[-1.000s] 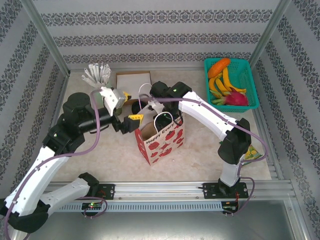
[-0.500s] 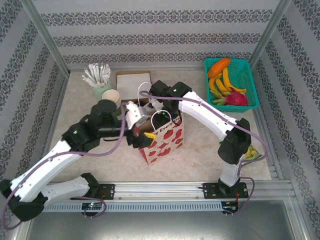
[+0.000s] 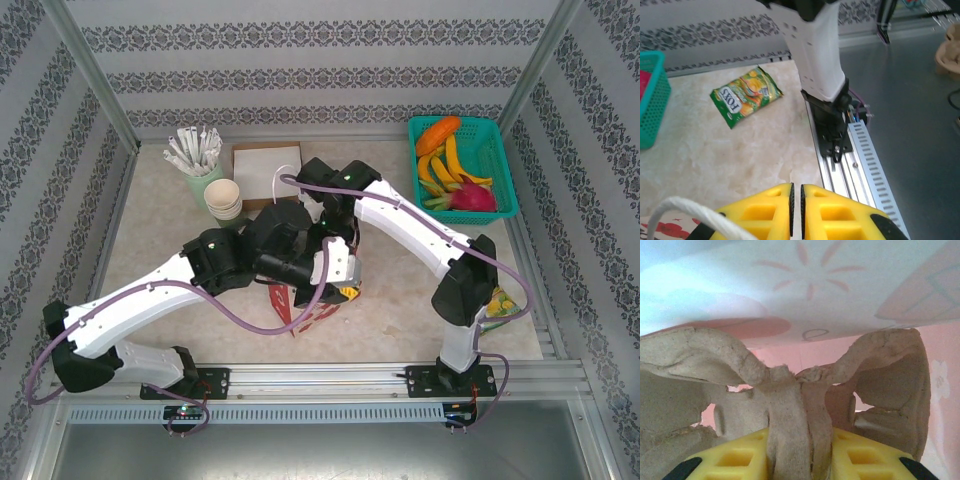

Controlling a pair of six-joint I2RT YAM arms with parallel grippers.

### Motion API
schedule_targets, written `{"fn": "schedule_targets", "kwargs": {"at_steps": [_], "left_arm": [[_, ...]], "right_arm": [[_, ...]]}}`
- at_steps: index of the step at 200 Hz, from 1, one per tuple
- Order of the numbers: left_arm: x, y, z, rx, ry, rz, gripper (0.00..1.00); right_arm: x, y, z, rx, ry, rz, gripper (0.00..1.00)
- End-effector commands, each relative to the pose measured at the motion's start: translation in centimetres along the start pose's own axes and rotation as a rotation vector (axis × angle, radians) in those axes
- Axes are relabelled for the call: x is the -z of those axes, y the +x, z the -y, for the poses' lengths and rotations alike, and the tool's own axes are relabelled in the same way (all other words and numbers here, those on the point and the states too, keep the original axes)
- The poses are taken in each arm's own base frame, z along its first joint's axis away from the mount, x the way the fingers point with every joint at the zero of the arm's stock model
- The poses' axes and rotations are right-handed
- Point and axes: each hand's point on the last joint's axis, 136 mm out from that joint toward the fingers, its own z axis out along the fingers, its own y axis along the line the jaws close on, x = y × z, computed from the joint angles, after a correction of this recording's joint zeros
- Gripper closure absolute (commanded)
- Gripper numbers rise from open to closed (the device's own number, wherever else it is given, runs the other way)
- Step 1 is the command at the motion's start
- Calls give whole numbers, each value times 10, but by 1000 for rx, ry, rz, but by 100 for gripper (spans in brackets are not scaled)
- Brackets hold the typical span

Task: Pack the takeout coffee

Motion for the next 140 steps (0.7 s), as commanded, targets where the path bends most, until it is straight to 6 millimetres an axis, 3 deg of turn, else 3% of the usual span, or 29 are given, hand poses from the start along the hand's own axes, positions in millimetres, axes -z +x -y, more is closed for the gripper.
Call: {"fn": "schedule_targets", "kwargs": {"at_steps": [1,50,77,117,140], "left_arm": [[5,-2,24,-97,95,0,85],[-1,-12,17,-163,67,55,82],[12,-15,5,-152,-37,83,81],[36,-10,-13,-84,-190,112,63],[47,-2,-20,-30,-241,113,47]], "right_arm": [[-3,0,9,-66,39,-22,70],[-13,-11,17,-114,86,26,70],[-15,-16,21,-101,112,85,71],[-17,-13,17,-13,115,159,72],[-23,-11,17,11,106,175,72]]}}
